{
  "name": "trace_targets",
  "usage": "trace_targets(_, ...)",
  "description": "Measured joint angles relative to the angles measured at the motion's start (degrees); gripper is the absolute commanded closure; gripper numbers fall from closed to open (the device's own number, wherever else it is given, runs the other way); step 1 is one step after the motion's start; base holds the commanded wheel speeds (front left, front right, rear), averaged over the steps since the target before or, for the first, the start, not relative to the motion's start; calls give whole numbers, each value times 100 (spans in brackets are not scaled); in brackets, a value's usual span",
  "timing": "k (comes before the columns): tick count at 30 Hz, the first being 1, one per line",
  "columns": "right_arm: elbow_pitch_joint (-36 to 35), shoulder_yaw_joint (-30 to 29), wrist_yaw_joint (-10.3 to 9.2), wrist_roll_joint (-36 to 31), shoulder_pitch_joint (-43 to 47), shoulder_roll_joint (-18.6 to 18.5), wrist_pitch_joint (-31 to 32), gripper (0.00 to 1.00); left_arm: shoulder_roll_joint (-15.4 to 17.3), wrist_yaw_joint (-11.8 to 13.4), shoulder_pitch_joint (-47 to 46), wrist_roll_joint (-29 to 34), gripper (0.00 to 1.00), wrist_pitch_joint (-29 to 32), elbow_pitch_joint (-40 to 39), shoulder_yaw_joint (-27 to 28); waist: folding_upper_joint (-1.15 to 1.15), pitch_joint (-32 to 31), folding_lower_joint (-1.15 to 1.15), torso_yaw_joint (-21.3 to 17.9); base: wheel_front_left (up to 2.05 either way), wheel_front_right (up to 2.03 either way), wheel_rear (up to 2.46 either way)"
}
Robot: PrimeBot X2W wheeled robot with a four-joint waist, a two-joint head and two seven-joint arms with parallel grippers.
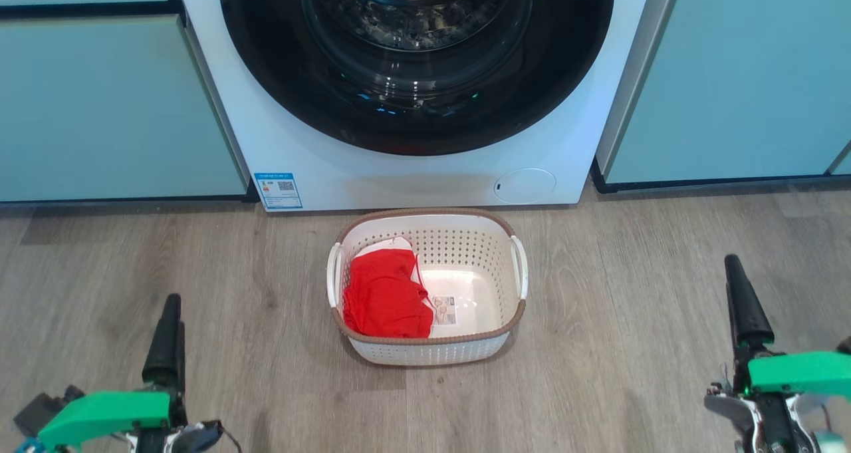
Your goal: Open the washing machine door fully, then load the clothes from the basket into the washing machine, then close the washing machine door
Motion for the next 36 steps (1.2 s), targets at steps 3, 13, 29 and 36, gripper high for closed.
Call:
trace_targets(3, -169, 26, 0, -392, -9, 0, -57, 0, -2, 5, -1, 179, 0, -58, -129, 1, 0, -10, 0, 5, 0, 0, 0)
trace_targets(13, -638, 226, 0, -1669, -20, -1, -193, 0, -1, 167, -3, 879, 0, -242, -660, 19, 0, -36, 0, 17, 0, 0, 0)
trace_targets(29, -1192, 454, 0, -3463, -100, -2, -488, 0, 4, 1317, -58, 2827, 0, -493, -1874, -532, 0, -64, 0, 38, 0, 0, 0)
trace_targets(36, -1423, 561, 0, -4180, -105, -3, -591, 0, 11, 1667, -58, 3617, 0, -615, -2125, -886, 0, -92, 0, 34, 0, 0, 0)
